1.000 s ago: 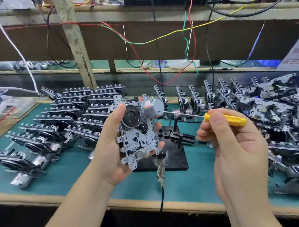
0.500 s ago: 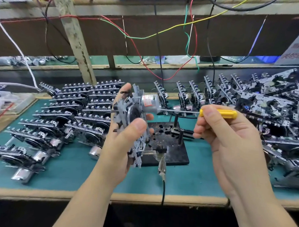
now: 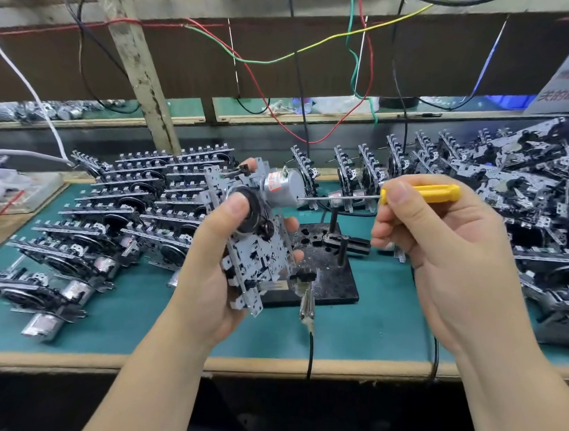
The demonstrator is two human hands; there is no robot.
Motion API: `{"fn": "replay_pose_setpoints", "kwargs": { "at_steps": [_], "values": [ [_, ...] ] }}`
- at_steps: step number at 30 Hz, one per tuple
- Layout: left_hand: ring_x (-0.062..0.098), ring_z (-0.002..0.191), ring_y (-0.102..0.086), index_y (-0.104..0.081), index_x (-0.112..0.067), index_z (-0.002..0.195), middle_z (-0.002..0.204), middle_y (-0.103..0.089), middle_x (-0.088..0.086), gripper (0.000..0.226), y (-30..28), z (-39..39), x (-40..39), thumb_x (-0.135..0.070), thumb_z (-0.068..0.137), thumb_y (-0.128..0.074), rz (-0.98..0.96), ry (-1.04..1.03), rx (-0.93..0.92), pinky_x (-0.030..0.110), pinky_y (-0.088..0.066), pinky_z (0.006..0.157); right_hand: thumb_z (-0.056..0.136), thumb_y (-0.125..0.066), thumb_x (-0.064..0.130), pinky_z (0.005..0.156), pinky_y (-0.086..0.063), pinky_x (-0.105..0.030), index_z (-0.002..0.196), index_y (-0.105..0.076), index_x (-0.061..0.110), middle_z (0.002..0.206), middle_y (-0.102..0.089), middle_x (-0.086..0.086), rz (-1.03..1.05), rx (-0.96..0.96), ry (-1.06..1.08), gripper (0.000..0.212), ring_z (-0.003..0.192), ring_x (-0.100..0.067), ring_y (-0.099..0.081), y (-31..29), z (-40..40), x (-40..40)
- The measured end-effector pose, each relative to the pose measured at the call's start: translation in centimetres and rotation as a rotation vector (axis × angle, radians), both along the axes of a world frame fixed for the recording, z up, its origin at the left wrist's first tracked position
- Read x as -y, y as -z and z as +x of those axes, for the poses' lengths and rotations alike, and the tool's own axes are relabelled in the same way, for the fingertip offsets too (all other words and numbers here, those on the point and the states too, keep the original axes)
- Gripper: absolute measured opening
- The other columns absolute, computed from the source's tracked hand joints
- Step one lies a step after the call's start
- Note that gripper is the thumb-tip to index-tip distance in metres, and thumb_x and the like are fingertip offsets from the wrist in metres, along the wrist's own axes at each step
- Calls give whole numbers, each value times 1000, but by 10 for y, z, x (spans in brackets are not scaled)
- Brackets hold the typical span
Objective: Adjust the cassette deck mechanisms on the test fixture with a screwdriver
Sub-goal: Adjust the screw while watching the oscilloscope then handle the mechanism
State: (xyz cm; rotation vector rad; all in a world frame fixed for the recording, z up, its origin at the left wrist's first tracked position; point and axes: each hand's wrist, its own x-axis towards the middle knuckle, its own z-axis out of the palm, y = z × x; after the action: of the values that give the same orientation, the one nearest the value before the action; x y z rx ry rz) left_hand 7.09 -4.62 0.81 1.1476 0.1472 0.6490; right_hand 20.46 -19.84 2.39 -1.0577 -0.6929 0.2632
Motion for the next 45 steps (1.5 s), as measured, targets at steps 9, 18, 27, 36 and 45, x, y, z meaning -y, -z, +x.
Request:
{"fn": "replay_pose_setpoints", "kwargs": {
  "at_steps": [9, 18, 27, 36, 45],
  "values": [
    [28, 100, -66, -70, -15, 119, 118, -69, 11, 57, 0, 4, -1, -53, 77, -61, -116, 41, -80, 57, -53, 87, 87, -70, 26, 64, -55, -25, 95, -71, 15, 74, -68, -1, -56, 107, 37, 14, 68, -18, -64, -2, 4, 2],
    [28, 104, -65, -73, -18, 115, 119, -70, 9, 50, 2, 6, 3, -51, 80, -60, -78, 51, -96, 54, -54, 86, 90, -65, 46, 63, -54, -25, 90, -72, 21, 77, -65, 2, -42, 32, 26, 26, 69, -13, -61, 1, 5, 4],
    [21, 103, -66, -63, -12, 128, 120, -70, 5, 68, 2, 3, 9, -51, 73, -63, 74, -66, -138, 41, -57, 83, 92, -63, 35, 60, -49, -21, 90, -72, 19, 74, -62, 4, -61, -35, -32, 19, 65, -10, -56, 1, 10, 2],
    [27, 108, -64, -77, -25, 107, 116, -71, 3, 39, -2, 4, 9, -48, 83, -56, 32, -17, 8, 50, -54, 90, 98, -64, 17, 63, -54, -25, 100, -53, 21, 79, -65, 4, 22, 121, 115, 12, 73, -15, -64, 0, 0, -1],
    [26, 108, -65, -75, -21, 110, 117, -71, 3, 49, -4, 2, 9, -53, 74, -76, 37, -12, -13, 49, -56, 89, 97, -63, 38, 74, -49, -33, 97, -58, 36, 82, -63, 13, -104, 341, 224, 5, 75, -11, -59, 0, 2, 5]
  ]
}}
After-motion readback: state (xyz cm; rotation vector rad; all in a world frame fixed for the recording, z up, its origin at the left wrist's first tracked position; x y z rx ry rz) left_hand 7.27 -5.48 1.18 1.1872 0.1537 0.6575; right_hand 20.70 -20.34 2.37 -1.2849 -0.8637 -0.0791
